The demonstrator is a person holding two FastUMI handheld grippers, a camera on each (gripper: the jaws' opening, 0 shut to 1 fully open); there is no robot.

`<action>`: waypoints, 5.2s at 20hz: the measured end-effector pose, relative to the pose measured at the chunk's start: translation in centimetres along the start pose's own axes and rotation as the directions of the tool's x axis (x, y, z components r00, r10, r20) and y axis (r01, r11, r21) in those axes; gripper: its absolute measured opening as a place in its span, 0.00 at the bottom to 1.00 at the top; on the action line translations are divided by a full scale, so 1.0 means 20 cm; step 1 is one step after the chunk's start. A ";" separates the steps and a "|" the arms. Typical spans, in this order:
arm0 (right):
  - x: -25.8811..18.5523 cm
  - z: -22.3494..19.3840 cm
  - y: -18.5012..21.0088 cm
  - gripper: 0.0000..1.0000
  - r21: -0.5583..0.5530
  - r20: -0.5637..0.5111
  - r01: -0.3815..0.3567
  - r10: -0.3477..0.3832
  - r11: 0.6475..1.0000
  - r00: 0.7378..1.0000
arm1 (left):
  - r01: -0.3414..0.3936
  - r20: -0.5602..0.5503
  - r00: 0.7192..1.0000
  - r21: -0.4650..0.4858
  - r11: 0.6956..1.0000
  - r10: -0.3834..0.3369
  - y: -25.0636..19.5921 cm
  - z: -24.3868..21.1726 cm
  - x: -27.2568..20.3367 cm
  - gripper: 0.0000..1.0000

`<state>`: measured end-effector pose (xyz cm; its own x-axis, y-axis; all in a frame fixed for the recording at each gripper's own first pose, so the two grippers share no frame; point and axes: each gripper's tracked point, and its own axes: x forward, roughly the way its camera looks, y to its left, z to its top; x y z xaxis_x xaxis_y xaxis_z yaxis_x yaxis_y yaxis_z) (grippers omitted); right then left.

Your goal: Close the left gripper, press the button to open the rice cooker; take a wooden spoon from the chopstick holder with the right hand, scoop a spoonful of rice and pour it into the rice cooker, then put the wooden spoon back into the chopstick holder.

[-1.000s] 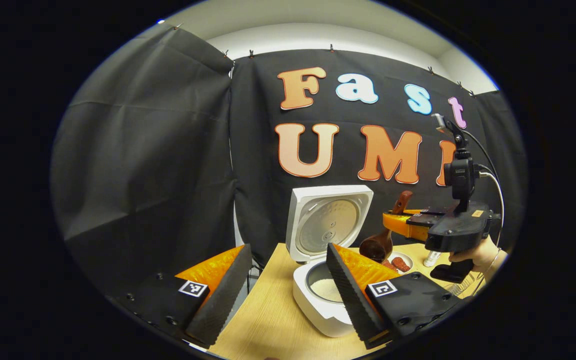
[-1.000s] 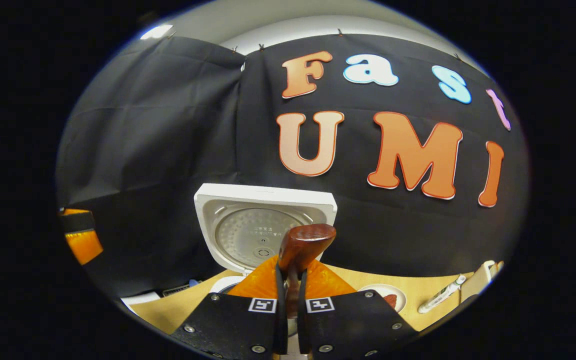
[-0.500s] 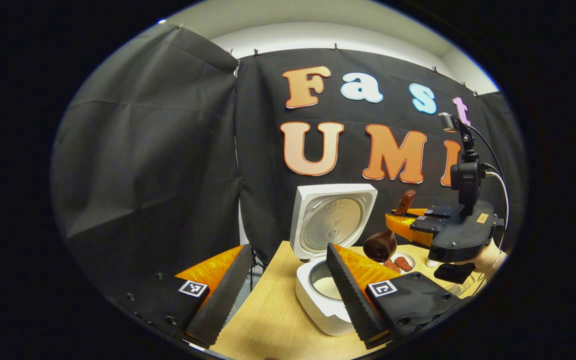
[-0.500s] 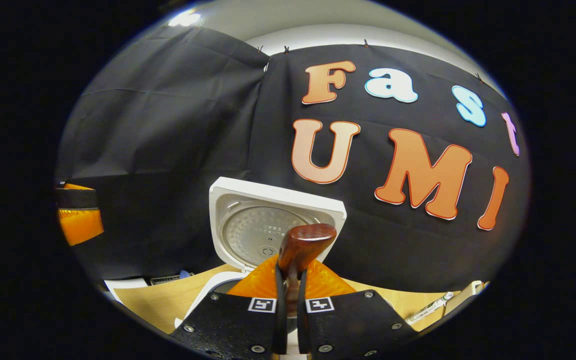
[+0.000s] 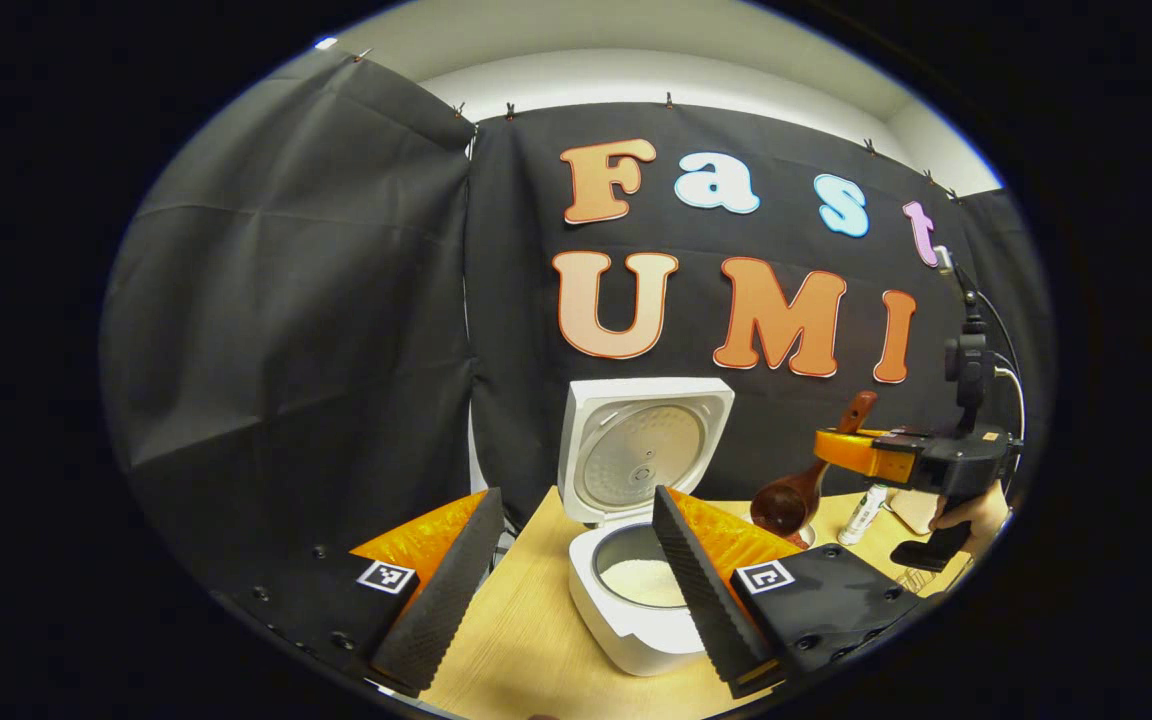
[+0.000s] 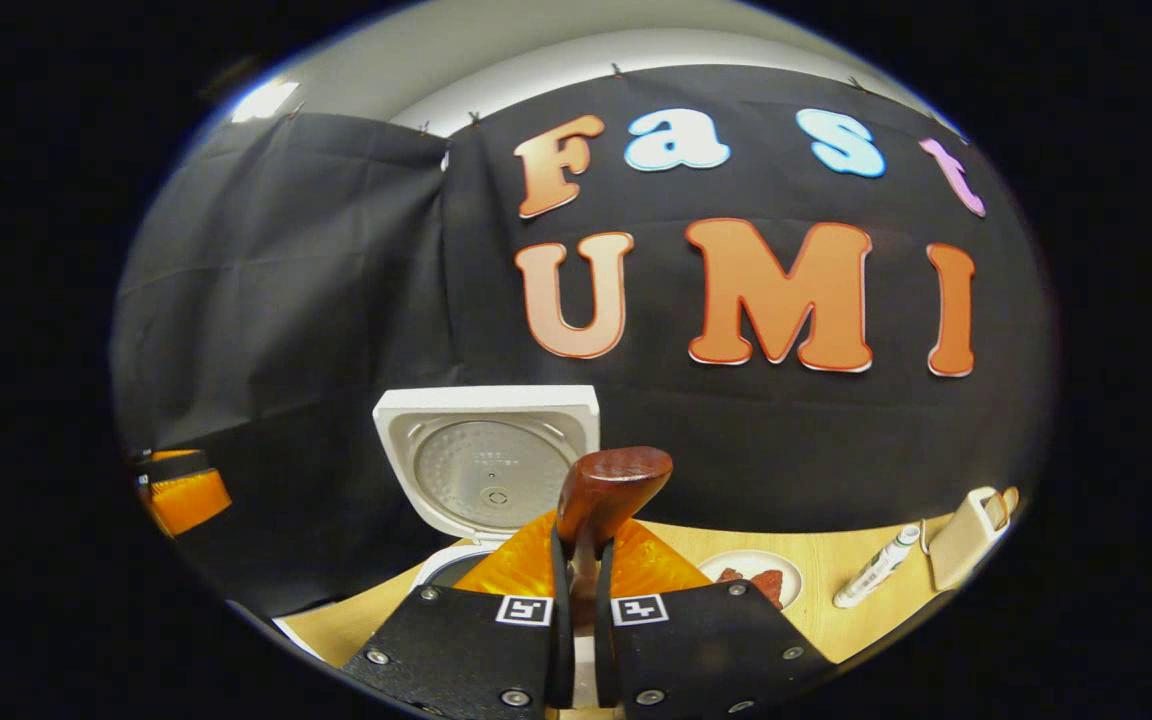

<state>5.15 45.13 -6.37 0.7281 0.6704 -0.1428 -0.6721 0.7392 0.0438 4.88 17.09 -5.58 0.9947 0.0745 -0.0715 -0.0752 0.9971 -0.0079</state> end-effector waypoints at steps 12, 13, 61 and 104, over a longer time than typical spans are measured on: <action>-0.70 -0.13 -0.94 0.07 0.150 -0.005 0.293 -0.296 0.944 0.955 | 0.008 0.041 0.999 -0.001 1.000 -0.008 -0.21 0.10 -0.04 1.00; -0.76 -0.15 -1.01 0.07 0.156 -0.013 0.318 -0.320 0.935 0.947 | -0.002 0.048 0.999 0.008 1.000 0.001 -0.21 0.10 -0.05 1.00; -1.17 -1.15 -1.60 0.95 0.231 -0.442 0.622 -0.489 0.748 0.752 | -0.024 0.089 0.996 0.010 1.000 0.023 -0.47 0.26 0.06 1.00; -1.27 0.01 -1.48 0.95 0.117 -0.015 0.663 -0.666 0.739 0.746 | 0.011 -0.065 0.998 0.016 1.000 -0.010 -0.55 0.55 1.31 0.99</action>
<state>6.63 6.26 -3.85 0.9885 0.0064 -0.1508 0.0016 0.9986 0.0530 32.62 8.25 3.61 0.9887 0.0633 -0.1357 -0.0629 0.9980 0.0069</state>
